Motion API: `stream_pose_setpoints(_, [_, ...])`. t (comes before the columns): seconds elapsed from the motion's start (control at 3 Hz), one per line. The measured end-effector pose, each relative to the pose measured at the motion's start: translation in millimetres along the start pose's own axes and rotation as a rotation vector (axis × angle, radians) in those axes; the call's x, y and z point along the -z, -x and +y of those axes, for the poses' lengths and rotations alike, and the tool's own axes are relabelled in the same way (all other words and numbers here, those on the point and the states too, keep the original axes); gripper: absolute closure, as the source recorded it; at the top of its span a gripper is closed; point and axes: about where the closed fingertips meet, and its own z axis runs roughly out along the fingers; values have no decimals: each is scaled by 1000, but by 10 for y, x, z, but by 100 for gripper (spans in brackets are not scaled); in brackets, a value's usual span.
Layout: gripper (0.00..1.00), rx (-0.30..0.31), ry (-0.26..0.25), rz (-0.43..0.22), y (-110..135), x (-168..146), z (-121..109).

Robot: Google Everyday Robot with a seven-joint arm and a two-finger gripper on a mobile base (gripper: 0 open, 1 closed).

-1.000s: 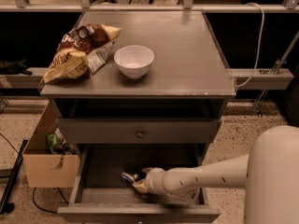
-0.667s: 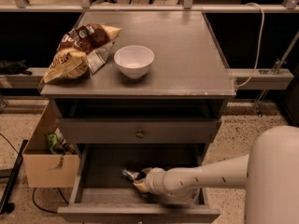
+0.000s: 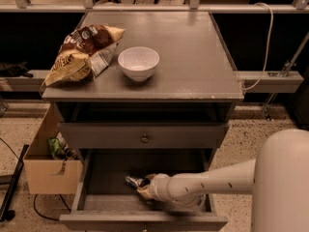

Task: Pick redbull can from middle drawer and place on counter

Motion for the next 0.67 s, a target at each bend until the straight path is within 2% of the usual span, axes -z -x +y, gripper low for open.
stream_pose_setpoints(0.67, [100,93,79,-106,503,634,179])
